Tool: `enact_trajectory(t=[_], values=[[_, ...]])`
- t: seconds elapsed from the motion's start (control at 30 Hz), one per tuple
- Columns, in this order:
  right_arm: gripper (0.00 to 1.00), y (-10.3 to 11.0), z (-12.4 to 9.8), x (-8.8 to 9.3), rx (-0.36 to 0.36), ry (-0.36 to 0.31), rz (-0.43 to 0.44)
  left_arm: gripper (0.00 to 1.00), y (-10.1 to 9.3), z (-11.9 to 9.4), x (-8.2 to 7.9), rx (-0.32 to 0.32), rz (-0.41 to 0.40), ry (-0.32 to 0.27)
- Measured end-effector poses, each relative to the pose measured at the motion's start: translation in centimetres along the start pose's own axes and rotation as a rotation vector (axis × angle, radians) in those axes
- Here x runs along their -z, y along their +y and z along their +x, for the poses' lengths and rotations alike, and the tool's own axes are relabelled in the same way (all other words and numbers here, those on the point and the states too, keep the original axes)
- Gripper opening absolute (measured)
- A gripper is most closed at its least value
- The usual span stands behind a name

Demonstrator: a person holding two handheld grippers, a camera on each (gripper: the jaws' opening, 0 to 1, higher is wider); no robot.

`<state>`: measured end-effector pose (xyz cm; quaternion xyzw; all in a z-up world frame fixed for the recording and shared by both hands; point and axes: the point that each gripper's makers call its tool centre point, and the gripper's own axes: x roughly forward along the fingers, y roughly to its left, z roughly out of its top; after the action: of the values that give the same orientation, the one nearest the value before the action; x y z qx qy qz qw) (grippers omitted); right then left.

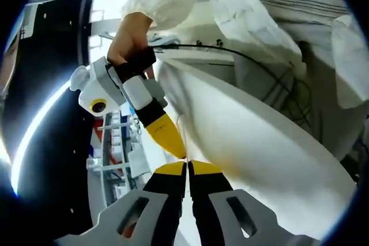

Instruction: Open the resealable bag by pulling the two sides of the seal apart until the entire bag opening is separated and visibly accessible.

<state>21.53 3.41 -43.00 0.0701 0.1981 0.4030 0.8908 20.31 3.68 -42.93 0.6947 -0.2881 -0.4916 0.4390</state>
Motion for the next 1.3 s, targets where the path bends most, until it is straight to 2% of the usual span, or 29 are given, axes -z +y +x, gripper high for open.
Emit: enact_trajectory(t=[0.1,0.13,0.27,0.33,0.67,0.8,1.03,1.3], values=[[0.0,-0.1,0.0,0.0,0.002,-0.001,0.004,0.14,-0.1,0.0,-0.3,0.002,0.001,-0.016],[0.0,-0.1,0.0,0.0,0.001,-0.002,0.007,0.15,-0.1,0.0,-0.4,-0.002,0.009,-0.018],[0.0,-0.2,0.0,0.1,0.005,0.0,0.004,0.04,0.2,0.1,-0.2,-0.007,0.014,-0.008],[0.0,-0.2,-0.1,0.0,0.004,-0.002,0.008,0.03,0.4,0.1,-0.3,-0.016,0.017,-0.01],[0.0,0.0,-0.4,-0.3,-0.009,-0.025,-0.007,0.01,1.0,-0.2,-0.1,-0.038,0.029,-0.002],[0.03,0.2,-0.8,-0.6,0.005,-0.036,-0.08,0.01,1.3,-0.3,-0.1,-0.05,0.047,0.003],[0.01,0.5,-0.5,0.1,-0.017,0.01,-0.063,0.01,1.6,-0.3,-0.2,-0.06,0.076,0.006],[0.01,0.6,-0.4,0.0,-0.031,0.012,-0.031,0.01,2.0,-0.4,-0.2,-0.073,0.086,0.008]])
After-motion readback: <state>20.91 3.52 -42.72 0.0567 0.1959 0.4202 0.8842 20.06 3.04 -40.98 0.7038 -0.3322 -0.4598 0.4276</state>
